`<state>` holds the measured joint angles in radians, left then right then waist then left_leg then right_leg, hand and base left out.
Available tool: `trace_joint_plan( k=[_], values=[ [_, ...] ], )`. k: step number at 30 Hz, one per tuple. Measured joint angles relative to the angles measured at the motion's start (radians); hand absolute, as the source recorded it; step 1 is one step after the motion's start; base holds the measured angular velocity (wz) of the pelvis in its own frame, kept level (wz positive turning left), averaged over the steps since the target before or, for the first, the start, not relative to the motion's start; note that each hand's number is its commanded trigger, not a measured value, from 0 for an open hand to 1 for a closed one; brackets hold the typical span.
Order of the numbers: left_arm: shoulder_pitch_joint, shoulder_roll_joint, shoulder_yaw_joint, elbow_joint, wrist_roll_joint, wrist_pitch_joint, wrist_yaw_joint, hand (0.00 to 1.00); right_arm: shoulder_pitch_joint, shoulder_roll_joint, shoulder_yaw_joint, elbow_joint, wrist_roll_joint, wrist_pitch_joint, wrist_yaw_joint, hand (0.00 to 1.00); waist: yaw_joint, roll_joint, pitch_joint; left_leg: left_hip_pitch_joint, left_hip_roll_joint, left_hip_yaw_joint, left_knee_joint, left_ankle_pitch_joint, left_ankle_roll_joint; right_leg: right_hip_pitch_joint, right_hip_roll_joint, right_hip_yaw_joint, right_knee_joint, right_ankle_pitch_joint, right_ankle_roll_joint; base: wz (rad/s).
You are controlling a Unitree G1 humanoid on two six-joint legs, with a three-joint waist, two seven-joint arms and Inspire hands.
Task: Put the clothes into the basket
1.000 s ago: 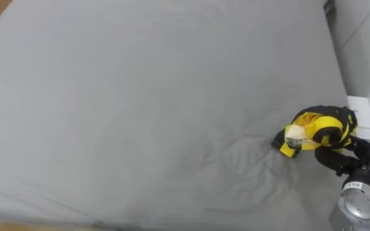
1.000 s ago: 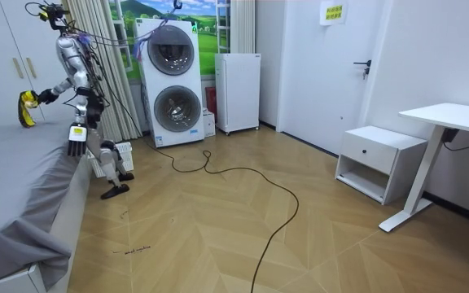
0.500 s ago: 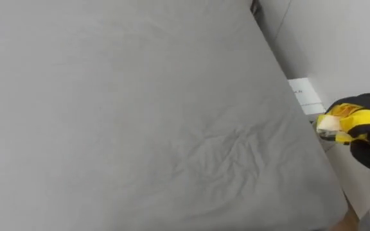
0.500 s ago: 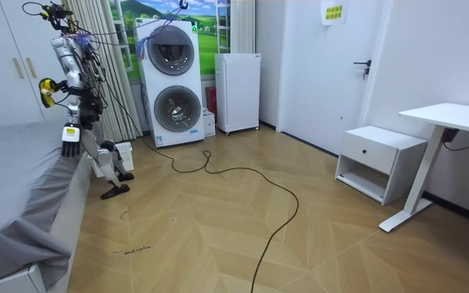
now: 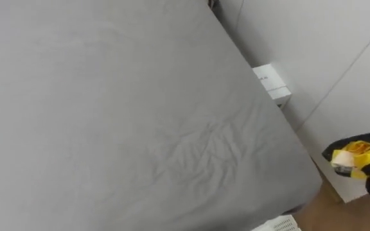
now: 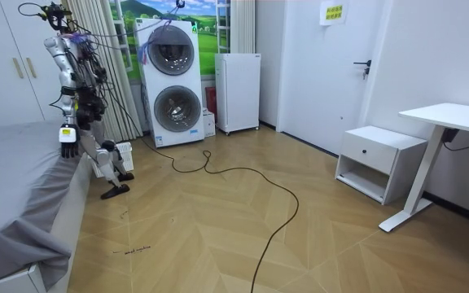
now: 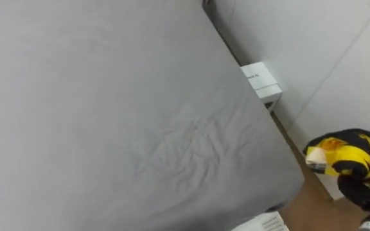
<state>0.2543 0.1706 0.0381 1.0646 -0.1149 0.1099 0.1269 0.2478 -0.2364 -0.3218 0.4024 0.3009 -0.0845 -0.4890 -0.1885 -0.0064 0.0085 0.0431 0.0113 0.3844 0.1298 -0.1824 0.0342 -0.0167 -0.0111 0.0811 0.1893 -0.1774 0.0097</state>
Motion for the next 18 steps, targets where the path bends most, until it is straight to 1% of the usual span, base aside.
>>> trace_joint_plan(
  k=[1,2,3,5,7,8,9,10,11,13,14,15,16,18],
  values=[
    [0.000,0.000,0.000,0.000,0.000,0.013,-0.001,0.00,0.005,0.002,-0.007,0.021,0.000,0.002,0.003,1.00,-0.010,0.007,-0.0006,-0.007,0.001,0.005,0.002,0.000,0.000,-0.010,0.001,0.006,0.001,0.001,-0.001,-0.12],
    [0.000,0.000,-0.001,0.001,0.000,0.016,-0.001,0.00,0.007,0.003,-0.010,0.027,0.000,0.009,0.003,1.00,-0.013,0.010,-0.0012,-0.013,0.003,0.015,0.003,-0.001,0.000,-0.020,0.002,0.013,0.004,0.001,-0.001,-0.34],
    [0.000,0.000,-0.002,0.002,-0.001,0.020,-0.002,0.00,0.000,0.003,-0.011,0.048,-0.001,0.016,0.005,1.00,-0.015,0.015,0.0009,-0.025,0.005,0.029,0.005,-0.001,0.000,-0.048,0.007,0.035,0.024,0.001,-0.001,-0.35],
    [-0.001,0.001,-0.002,0.003,-0.001,0.031,0.001,0.00,-0.017,0.003,-0.012,0.101,-0.001,0.020,0.006,1.00,-0.024,0.019,0.0000,-0.046,0.008,0.050,0.010,-0.001,0.000,-0.090,0.013,0.060,0.052,0.001,-0.001,-0.42],
    [-0.002,0.002,-0.003,0.003,-0.001,0.037,0.003,0.00,-0.025,0.003,-0.014,0.145,-0.001,0.023,0.004,1.00,-0.032,0.025,0.0021,-0.067,0.011,0.058,0.016,-0.001,0.001,-0.125,0.018,0.077,0.072,0.000,0.000,-0.33],
    [-0.010,0.002,-0.005,0.008,-0.002,0.038,0.000,0.00,-0.035,0.002,-0.015,0.167,-0.001,0.024,0.004,1.00,-0.040,0.033,0.0063,-0.091,0.011,0.065,0.026,-0.002,0.003,-0.149,0.018,0.080,0.080,0.002,0.001,-0.24],
    [-0.024,0.001,-0.009,0.019,-0.002,0.038,-0.001,0.00,-0.059,0.000,-0.015,0.202,-0.001,0.028,0.008,1.00,-0.044,0.041,0.0075,-0.121,0.013,0.077,0.039,-0.004,0.006,-0.185,0.018,0.086,0.095,0.003,0.003,-0.24],
    [-0.026,0.001,-0.014,0.020,-0.002,0.038,0.000,0.00,-0.076,0.000,-0.015,0.223,-0.001,0.030,0.013,1.00,-0.047,0.043,0.0073,-0.133,0.013,0.082,0.042,-0.004,0.006,-0.202,0.019,0.092,0.102,0.004,0.004,-0.24],
    [-0.030,0.001,-0.032,0.020,-0.003,0.038,0.000,0.00,-0.108,0.000,-0.014,0.268,-0.001,0.032,0.024,1.00,-0.055,0.053,0.0066,-0.158,0.012,0.088,0.050,-0.003,0.008,-0.234,0.020,0.102,0.115,0.007,0.006,-0.19],
    [-0.052,0.001,-0.065,0.025,-0.004,0.038,0.000,0.00,-0.152,0.000,-0.014,0.339,-0.009,0.032,0.026,1.00,-0.056,0.073,0.0100,-0.200,0.010,0.089,0.066,-0.002,0.013,-0.285,0.019,0.109,0.146,0.006,0.008,-0.08],
    [-0.057,0.001,-0.072,0.027,-0.004,0.038,0.000,0.00,-0.164,-0.001,-0.014,0.360,-0.021,0.032,0.026,1.00,-0.056,0.077,0.0109,-0.209,0.009,0.090,0.069,-0.001,0.014,-0.296,0.019,0.111,0.152,0.006,0.008,0.00],
    [-0.067,0.001,-0.091,0.033,-0.003,0.037,0.000,0.00,-0.184,-0.005,-0.014,0.399,-0.047,0.032,0.027,1.00,-0.056,0.088,0.0104,-0.224,0.008,0.091,0.071,0.001,0.018,-0.311,0.019,0.113,0.157,0.006,0.009,0.00],
    [-0.075,0.001,-0.102,0.041,-0.003,0.037,0.000,0.00,-0.195,-0.007,-0.014,0.415,-0.061,0.031,0.028,1.00,-0.056,0.094,0.0115,-0.231,0.008,0.091,0.073,0.002,0.019,-0.318,0.018,0.113,0.159,0.006,0.010,0.00],
    [-0.115,-0.002,-0.144,0.079,-0.003,0.034,-0.003,0.00,-0.231,-0.023,-0.012,0.459,-0.080,0.019,0.035,1.00,-0.053,0.121,0.0109,-0.264,0.006,0.094,0.076,0.006,0.025,-0.354,0.016,0.117,0.166,0.006,0.011,-0.03]
  ],
)
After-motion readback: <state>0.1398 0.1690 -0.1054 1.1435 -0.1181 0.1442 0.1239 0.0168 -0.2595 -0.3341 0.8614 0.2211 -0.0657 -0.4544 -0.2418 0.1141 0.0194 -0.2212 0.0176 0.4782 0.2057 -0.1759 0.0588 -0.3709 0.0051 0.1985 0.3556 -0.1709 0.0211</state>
